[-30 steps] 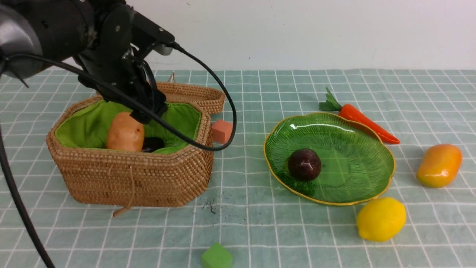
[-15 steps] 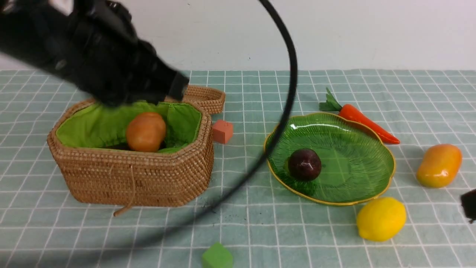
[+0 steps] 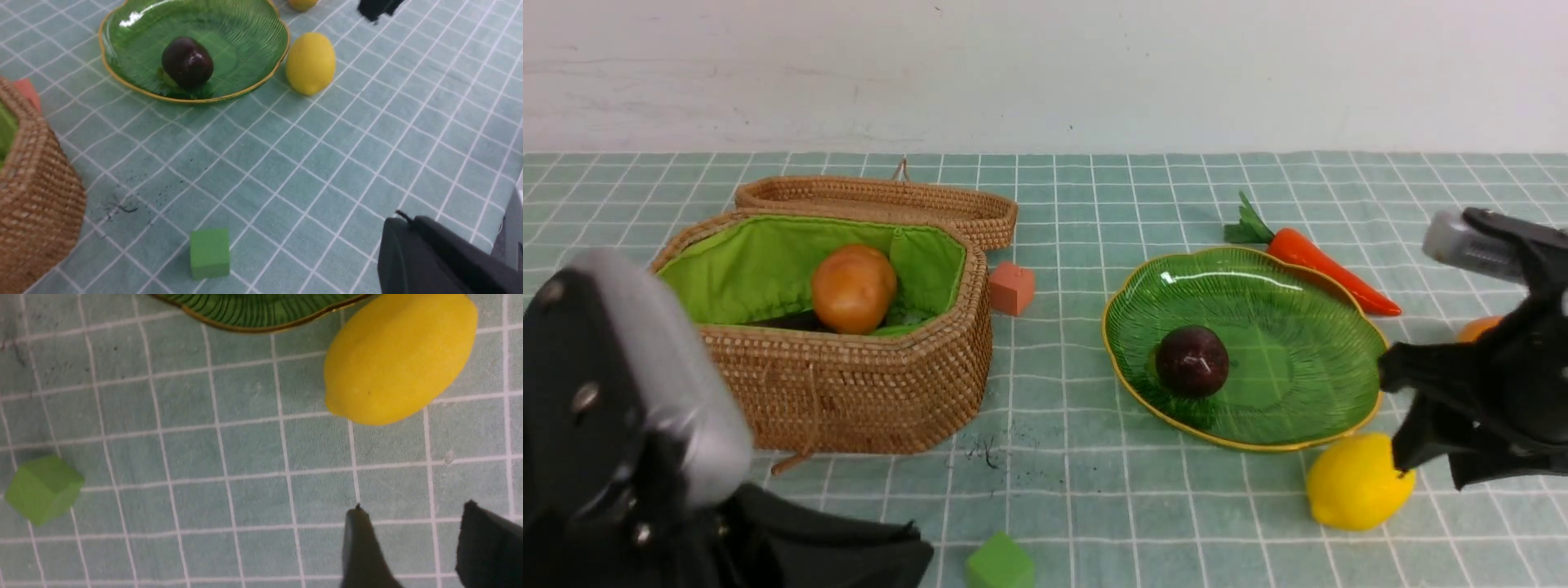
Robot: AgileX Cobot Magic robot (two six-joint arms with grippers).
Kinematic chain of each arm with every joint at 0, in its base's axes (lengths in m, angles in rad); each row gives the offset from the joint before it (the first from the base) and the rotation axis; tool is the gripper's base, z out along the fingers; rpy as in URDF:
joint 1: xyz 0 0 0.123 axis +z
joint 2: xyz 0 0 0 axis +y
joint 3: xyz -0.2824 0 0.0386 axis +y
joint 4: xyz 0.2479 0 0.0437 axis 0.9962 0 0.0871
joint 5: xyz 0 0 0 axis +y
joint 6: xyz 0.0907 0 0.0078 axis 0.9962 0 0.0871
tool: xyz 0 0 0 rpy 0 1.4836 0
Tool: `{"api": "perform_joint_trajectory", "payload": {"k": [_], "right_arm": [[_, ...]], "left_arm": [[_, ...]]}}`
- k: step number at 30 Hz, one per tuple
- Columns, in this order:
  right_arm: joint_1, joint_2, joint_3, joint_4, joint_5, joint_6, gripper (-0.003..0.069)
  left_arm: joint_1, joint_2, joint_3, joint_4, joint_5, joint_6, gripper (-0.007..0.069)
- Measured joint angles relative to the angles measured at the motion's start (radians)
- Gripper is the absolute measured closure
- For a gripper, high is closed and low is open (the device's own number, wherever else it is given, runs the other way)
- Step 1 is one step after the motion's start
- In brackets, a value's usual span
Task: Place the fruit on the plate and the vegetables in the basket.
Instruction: Use the right arm to grab a lemon and put it into the right plate
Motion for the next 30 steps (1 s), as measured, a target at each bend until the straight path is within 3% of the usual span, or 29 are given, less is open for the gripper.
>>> {"api": "perform_joint_trajectory", "payload": {"k": [3, 4, 6, 9, 14, 19, 25, 28, 30], "right_arm": [[0.0, 0.058, 0.0, -0.044, -0.047, 0.095, 0.0116], [0.0, 0.062, 0.0, -0.049, -0.05, 0.101, 0.0106], [0.0, 0.114, 0.0, -0.099, -0.087, 0.17, 0.0022], [0.0, 0.167, 0.0, -0.129, -0.149, 0.229, -0.002], [0.0, 0.238, 0.0, -0.127, -0.2, 0.225, 0.0002], [0.0, 0.277, -0.003, -0.109, -0.237, 0.205, 0.0083], [0.0, 0.279, -0.005, -0.112, -0.244, 0.201, 0.0097], [0.0, 0.279, -0.007, -0.118, -0.235, 0.096, 0.0099], [0.0, 0.279, -0.009, -0.119, -0.207, -0.062, 0.0101]], "left_arm": [[-0.004, -0.012, 0.007, 0.0, -0.018, 0.0, 0.0638], [-0.004, -0.012, 0.007, 0.0, -0.019, 0.0, 0.0638], [-0.004, -0.014, 0.008, 0.0, -0.027, 0.0, 0.0638], [-0.004, -0.014, 0.008, 0.004, -0.033, 0.0, 0.0638], [-0.005, -0.015, 0.008, 0.008, -0.037, 0.0, 0.0638], [-0.005, -0.015, 0.008, 0.008, -0.037, 0.0, 0.0638], [-0.005, -0.015, 0.008, 0.008, -0.037, -0.001, 0.0638], [-0.005, -0.015, 0.009, 0.004, -0.033, -0.001, 0.0638], [-0.005, -0.015, 0.009, 0.004, -0.024, -0.001, 0.0638]]}}
